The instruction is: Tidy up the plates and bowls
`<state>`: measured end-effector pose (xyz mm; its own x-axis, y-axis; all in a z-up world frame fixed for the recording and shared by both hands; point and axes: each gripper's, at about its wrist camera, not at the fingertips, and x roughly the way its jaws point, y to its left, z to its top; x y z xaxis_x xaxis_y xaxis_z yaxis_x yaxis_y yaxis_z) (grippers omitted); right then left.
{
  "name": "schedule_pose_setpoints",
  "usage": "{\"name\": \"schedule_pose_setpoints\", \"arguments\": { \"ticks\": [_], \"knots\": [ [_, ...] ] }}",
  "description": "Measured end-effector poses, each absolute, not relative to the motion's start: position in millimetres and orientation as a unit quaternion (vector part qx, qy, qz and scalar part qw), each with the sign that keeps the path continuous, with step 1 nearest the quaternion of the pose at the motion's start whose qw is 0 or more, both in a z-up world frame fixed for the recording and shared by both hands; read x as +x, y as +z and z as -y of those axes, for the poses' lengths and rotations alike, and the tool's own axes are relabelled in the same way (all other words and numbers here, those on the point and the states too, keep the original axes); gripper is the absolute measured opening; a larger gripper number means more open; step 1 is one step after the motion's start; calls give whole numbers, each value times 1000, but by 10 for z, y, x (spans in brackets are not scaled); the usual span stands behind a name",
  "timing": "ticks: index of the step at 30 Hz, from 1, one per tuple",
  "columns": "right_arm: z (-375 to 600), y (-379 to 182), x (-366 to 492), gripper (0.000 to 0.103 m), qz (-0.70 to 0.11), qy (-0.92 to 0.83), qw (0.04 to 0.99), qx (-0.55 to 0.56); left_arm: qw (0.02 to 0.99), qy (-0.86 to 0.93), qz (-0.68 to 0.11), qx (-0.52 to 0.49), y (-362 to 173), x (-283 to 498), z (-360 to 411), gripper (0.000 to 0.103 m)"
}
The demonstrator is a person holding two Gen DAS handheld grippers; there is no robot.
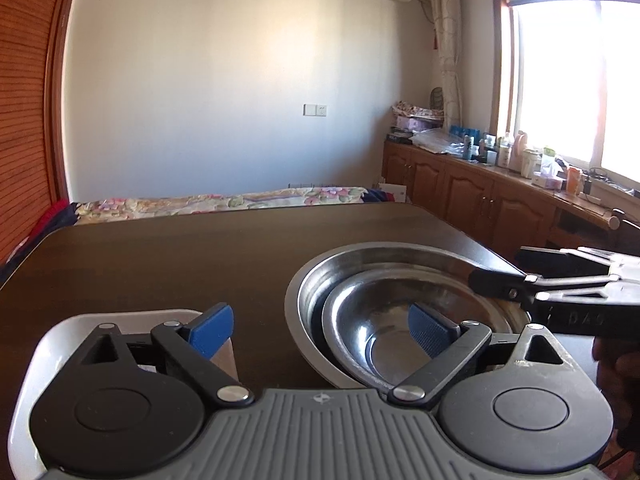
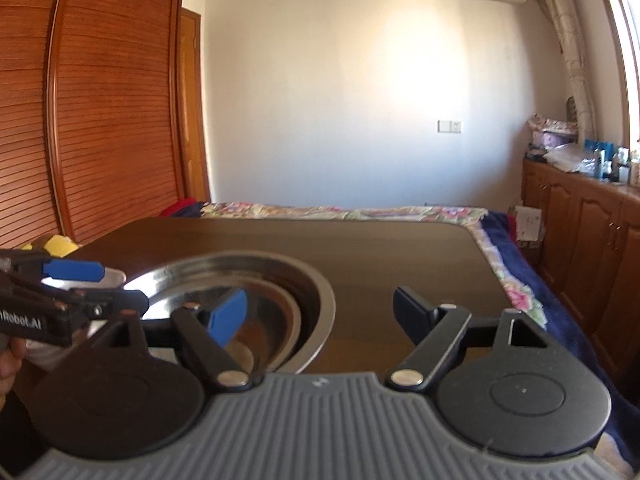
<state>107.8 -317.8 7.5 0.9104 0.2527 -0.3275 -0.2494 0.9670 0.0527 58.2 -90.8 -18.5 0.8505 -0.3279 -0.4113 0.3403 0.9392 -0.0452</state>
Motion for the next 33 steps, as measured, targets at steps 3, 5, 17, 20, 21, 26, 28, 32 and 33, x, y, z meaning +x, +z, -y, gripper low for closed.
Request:
{"name": "schedule_pose_setpoints", "arguments": {
  "ticks": [3,5,17,20,21,26,28,32,33],
  "knots": [
    [3158,20,1092,81,-177,143,974,8,961,-167,-220,21,-196,591,958,96],
    [3129,-17,1099,80,-185,151,971,10,961,-165,-222,18,-198,599,974,95],
    [3083,-56,1088,60,-193,166,966,50,952,-170,-255,-3,-296,682,936,60],
    [3051,-54,1076,54,-191,164,967,50,951,-174,-255,3,-324,688,934,50],
    [3047,-57,1077,50,-190,162,967,51,951,-175,-254,4,-329,688,931,46],
    [3027,-63,1050,43,-185,151,969,62,951,-183,-249,8,-309,657,930,36],
    [3028,-61,1032,40,-185,145,969,69,952,-181,-248,6,-312,640,914,36],
    [3038,-32,993,39,-186,143,969,81,952,-182,-245,1,-279,598,879,36],
    [3029,-14,981,39,-184,142,969,81,952,-184,-243,0,-254,590,872,36]
  ]
}}
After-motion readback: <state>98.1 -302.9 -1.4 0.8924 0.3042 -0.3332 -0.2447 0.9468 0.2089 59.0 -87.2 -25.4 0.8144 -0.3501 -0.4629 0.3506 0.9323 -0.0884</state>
